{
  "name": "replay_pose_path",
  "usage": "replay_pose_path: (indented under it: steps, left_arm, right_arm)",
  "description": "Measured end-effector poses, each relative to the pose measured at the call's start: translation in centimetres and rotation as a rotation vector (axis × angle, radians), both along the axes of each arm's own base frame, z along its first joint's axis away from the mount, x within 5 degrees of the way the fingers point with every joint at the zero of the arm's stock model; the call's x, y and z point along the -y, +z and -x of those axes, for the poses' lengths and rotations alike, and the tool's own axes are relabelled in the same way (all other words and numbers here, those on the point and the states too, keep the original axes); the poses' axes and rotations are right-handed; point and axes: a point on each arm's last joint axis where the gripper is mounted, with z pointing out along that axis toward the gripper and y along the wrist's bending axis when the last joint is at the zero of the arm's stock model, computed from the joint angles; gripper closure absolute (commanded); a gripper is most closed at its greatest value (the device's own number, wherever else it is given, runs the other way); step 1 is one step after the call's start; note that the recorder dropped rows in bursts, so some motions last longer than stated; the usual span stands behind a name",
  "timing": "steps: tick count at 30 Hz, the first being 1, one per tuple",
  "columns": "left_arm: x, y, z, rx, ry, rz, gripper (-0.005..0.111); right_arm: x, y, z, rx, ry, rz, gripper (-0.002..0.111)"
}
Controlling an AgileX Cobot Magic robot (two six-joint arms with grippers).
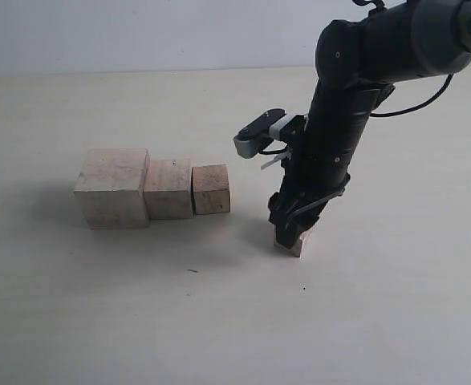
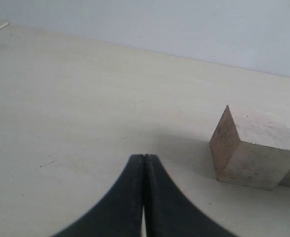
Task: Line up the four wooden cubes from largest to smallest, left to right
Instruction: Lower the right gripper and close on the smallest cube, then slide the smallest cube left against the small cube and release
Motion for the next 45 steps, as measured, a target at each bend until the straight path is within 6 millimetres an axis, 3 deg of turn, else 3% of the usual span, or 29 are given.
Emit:
replay_pose_path:
  steps: [27, 35, 39, 45]
  left_arm:
    - [0.0, 0.0, 0.0, 0.0, 0.0, 0.0, 0.107]
    - [0.0, 0.0, 0.0, 0.0, 0.0, 0.0, 0.107]
    - [0.0, 0.0, 0.0, 0.0, 0.0, 0.0, 0.107]
    - [0.0, 0.0, 0.0, 0.0, 0.0, 0.0, 0.107]
  right_arm:
    - [-0.1, 0.0, -0.3, 0.028, -0.004, -0.015, 0.044]
    - [-0.1, -1.3, -0.2, -0.004, -0.003, 0.008, 0.045]
    - [0.1, -1.3, -0.3, 0.007, 0.011, 0.027, 0.06]
    - [0.3, -1.3, -0.3, 0.007, -0.01, 0.056, 0.104]
